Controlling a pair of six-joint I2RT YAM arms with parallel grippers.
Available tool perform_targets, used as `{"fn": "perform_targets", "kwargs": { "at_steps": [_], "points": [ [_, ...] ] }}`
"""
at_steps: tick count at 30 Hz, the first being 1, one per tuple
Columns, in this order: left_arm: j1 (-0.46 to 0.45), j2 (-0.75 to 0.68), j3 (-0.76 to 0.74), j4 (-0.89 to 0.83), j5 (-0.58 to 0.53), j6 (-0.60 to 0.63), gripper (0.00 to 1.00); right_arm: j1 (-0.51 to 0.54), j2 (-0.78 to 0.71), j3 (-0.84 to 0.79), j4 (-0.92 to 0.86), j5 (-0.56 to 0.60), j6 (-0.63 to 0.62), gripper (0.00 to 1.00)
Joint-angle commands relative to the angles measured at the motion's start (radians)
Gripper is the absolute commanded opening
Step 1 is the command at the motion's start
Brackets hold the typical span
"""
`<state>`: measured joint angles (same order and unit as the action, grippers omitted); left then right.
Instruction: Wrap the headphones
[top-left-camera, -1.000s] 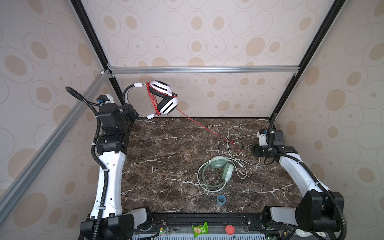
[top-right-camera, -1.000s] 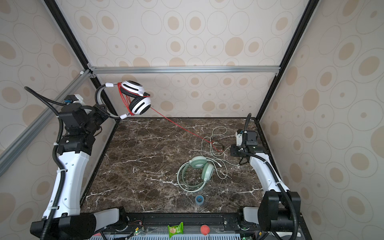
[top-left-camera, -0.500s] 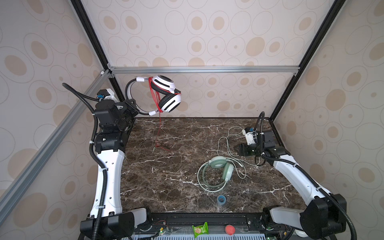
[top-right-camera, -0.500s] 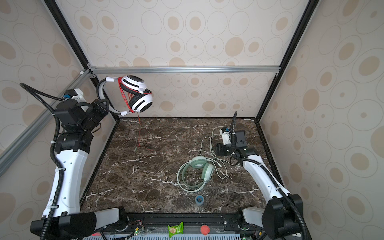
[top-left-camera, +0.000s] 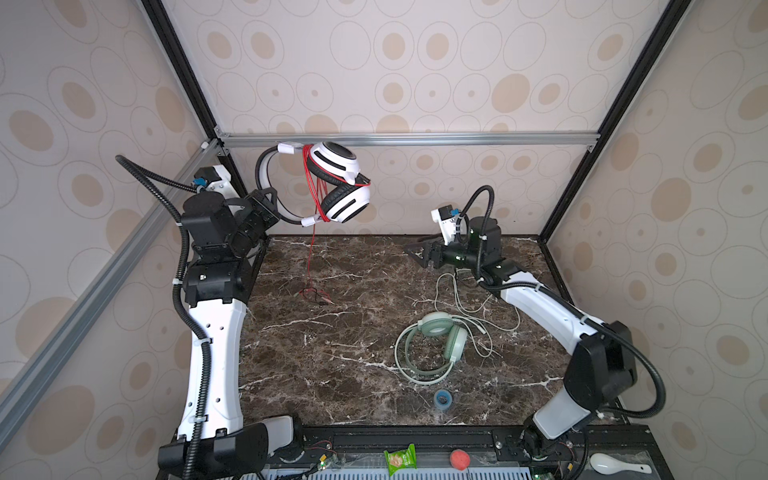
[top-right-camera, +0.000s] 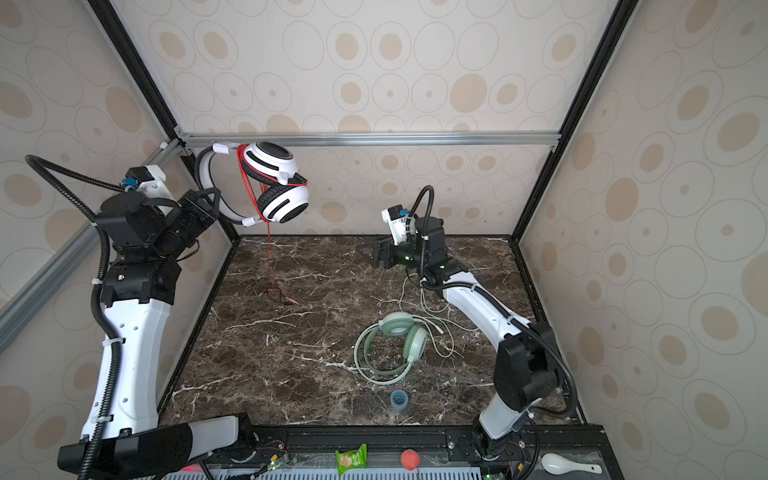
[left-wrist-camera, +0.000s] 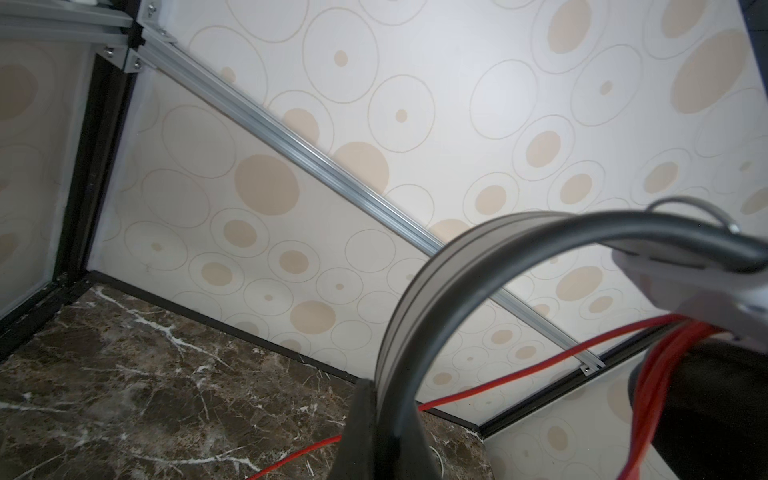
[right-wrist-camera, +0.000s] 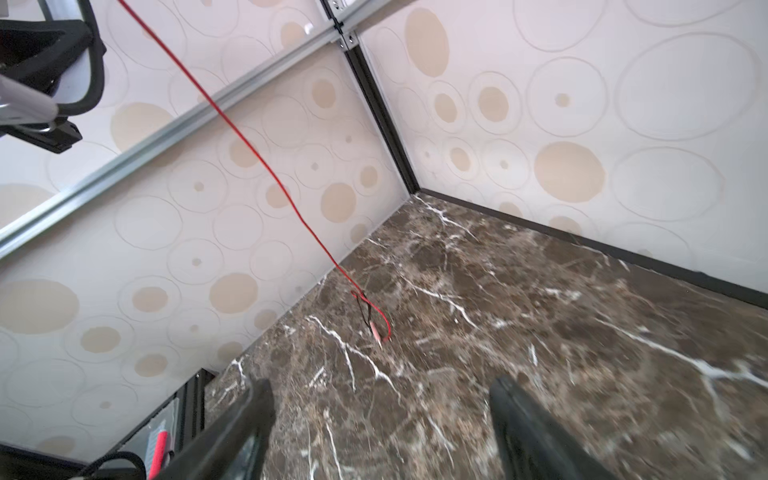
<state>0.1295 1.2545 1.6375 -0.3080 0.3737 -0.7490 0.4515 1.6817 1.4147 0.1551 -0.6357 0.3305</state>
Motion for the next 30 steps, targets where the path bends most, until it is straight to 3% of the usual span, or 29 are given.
{"fn": "perform_targets", "kwargs": {
  "at_steps": [1, 10, 16, 22, 30],
  "points": [
    [-0.026, -0.004, 0.093, 0.034, 0.039, -0.033, 0.00, 0.047, 0.105, 0.121, 0.147, -0.098, 0.086, 0.84],
    [-0.114, 0.001, 0.103, 0.018, -0.008, -0.039, 0.00, 0.124, 0.426, 0.498, 0.262, -0.146, 0.230, 0.88],
    [-0.165, 0.016, 0.116, 0.001, -0.031, -0.043, 0.00, 0.134, 0.514, 0.625, 0.273, -0.181, 0.248, 0.90],
    [-0.182, 0.044, 0.167, -0.019, -0.008, -0.041, 0.00, 0.114, 0.407, 0.442, 0.298, -0.212, 0.201, 0.88],
    [-0.197, 0.069, 0.196, -0.060, 0.047, -0.023, 0.00, 0.080, 0.200, 0.200, 0.181, -0.223, 0.035, 0.88]
  ]
}}
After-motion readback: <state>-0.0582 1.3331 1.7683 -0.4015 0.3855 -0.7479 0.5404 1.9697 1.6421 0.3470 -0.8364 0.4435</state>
